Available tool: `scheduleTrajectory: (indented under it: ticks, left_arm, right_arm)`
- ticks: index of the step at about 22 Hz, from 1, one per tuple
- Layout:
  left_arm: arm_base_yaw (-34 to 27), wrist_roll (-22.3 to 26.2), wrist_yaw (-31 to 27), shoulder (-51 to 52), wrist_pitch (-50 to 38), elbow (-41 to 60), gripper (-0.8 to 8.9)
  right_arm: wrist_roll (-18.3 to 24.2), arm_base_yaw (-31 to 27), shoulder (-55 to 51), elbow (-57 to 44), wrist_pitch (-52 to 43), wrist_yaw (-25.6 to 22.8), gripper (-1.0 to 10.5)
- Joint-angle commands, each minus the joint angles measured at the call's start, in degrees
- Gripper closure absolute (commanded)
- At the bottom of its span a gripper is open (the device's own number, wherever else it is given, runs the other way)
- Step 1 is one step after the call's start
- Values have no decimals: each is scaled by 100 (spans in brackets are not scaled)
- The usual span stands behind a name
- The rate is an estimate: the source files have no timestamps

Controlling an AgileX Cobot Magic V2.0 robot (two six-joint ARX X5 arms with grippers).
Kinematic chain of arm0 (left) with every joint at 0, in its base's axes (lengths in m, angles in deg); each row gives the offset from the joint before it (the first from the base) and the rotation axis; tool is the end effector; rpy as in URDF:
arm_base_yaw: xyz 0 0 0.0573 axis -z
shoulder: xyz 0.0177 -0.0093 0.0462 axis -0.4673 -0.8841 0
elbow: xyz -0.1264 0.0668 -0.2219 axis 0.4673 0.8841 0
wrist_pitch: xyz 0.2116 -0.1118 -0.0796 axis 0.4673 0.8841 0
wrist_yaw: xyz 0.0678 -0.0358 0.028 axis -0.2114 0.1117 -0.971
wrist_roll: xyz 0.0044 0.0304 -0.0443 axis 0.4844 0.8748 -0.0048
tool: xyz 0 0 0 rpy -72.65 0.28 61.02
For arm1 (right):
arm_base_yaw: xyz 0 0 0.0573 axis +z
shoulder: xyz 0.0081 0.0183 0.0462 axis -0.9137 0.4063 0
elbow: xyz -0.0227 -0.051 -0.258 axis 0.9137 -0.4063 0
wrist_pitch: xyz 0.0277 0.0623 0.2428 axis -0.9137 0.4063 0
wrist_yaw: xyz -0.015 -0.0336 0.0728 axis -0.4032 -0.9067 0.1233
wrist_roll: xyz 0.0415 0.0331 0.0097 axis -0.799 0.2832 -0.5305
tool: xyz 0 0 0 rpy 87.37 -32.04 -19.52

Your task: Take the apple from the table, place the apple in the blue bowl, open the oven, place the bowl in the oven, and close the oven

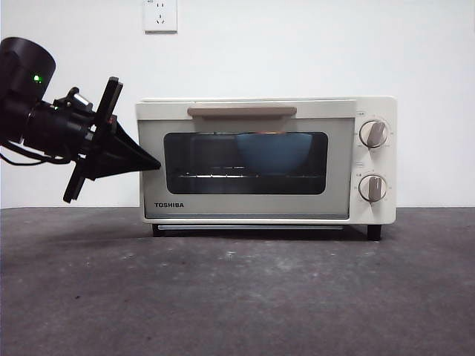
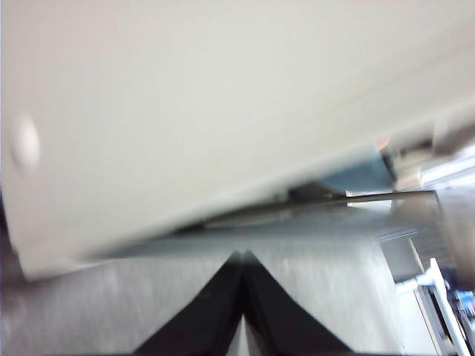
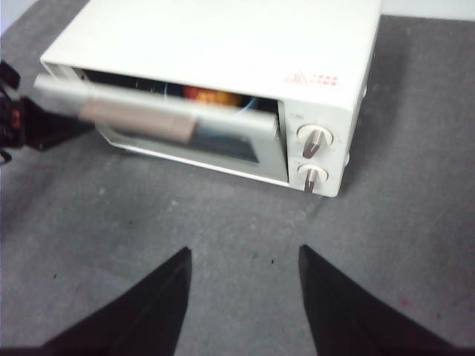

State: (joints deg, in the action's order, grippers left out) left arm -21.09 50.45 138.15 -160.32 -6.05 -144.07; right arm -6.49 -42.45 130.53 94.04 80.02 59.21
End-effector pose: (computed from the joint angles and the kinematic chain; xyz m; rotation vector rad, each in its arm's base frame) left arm 0.3614 -0.0649 0.1820 -0.7274 0.7014 -0.8097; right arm 0.1278 0.0567 0.4147 0.0910 0.6218 0.3612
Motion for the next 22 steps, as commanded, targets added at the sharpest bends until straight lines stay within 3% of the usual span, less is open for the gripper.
scheduleTrajectory:
  ticks: [1,6,10,18,22]
  left_arm:
    - [0,-101,-31,-61,-52,-205,807]
    - [7,9,-72,306,205,-223,806]
    - [96,553,-367,927,966,-223,806]
    - [474,2055,-1714,2715,3108,-223,806]
    - [802,2441,-2389,3519,3762,-221,806]
  right_arm:
    - [74,31,24,111,26,20,717]
    - [168,31,20,44,-26,238,717]
    - [223,31,-114,-291,-407,323,717]
    - [221,31,-680,-2234,-2385,776,730]
    - [221,31,-844,-3147,-3388,817,768]
